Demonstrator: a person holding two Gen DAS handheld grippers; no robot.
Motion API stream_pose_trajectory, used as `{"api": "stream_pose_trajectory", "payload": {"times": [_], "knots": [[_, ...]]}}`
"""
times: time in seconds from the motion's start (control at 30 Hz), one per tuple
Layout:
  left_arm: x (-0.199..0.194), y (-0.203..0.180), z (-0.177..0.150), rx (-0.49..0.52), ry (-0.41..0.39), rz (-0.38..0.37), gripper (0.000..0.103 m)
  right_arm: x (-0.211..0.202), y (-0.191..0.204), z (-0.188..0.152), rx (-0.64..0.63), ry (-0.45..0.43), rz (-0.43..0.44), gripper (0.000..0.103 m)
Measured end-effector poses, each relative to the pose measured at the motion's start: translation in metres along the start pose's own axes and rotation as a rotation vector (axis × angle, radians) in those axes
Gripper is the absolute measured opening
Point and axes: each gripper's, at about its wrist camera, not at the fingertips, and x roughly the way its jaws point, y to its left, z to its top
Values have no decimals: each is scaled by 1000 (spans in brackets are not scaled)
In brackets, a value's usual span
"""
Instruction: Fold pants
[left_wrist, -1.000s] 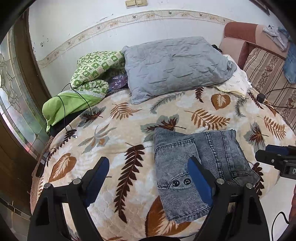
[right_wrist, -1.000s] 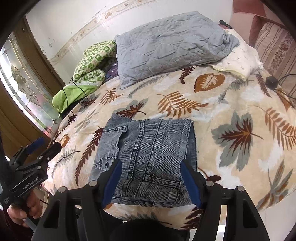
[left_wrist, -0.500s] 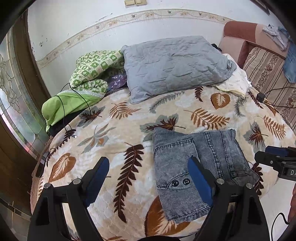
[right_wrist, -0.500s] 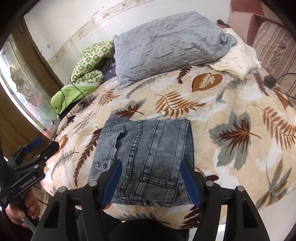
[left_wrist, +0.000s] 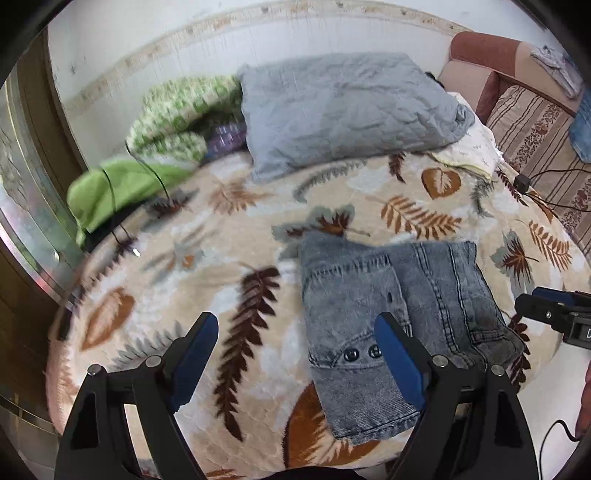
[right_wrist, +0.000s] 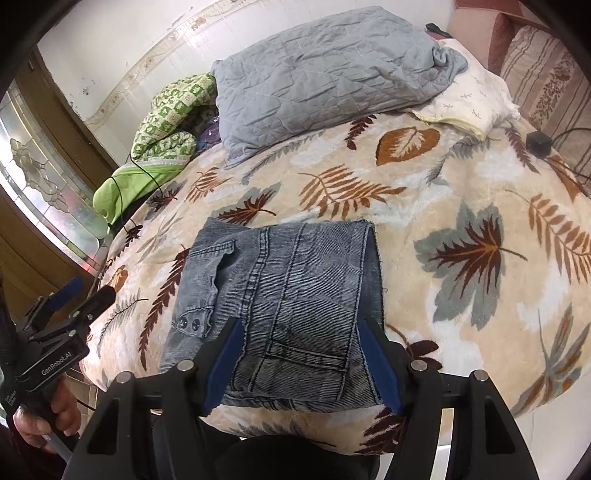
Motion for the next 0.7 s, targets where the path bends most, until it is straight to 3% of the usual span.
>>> {"api": "stream_pose_trajectory", "payload": {"times": [0.13,0.33,0.7], "knots": [[31,19,-11,-84,103,-30,87,10,-11,-1,23,24,-1,69],[58,38,-19,-163,146,-72,87,25,-30,-1,69,47,23,72],[107,41,-9,-203,244,-285,87,70,-69,9,171,102,95,73]]}}
